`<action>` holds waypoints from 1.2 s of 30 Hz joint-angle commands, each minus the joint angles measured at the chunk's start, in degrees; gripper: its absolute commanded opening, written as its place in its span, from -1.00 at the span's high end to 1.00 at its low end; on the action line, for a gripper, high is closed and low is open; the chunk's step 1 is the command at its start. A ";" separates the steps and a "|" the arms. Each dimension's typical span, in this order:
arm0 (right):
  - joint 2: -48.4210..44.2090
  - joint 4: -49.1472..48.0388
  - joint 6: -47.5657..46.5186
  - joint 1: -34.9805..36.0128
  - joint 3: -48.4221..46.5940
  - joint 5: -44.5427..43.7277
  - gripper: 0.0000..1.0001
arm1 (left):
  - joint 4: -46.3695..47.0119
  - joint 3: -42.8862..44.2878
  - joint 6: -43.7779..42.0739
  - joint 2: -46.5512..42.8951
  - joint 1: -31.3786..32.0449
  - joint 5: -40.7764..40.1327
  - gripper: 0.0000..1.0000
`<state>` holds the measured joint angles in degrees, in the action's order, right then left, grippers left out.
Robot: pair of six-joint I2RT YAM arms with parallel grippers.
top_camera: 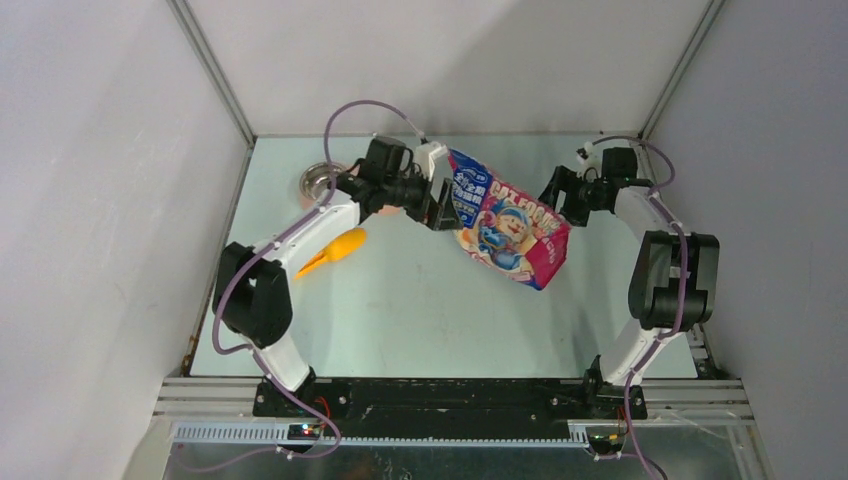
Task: Serve the pet food
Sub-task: Move the pet food bag to the center of the board.
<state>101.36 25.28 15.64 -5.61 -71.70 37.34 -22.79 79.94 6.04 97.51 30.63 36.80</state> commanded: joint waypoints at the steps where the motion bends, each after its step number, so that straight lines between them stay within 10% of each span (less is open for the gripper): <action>1: -2.83 11.04 -3.97 3.31 2.30 8.31 -0.64 | -0.46 3.49 0.86 -1.98 -2.63 -1.96 -1.00; 17: -18.03 9.53 -10.81 3.42 -2.07 -0.24 -0.64 | -5.72 5.83 -1.98 -7.38 -7.99 9.08 -0.99; 36: -8.43 3.99 -17.97 21.14 -38.57 -21.44 -0.79 | 0.79 18.51 29.09 1.42 -8.33 0.41 -0.91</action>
<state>87.59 30.81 1.48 13.56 -107.39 22.15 -24.29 98.15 30.15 97.30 22.20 38.50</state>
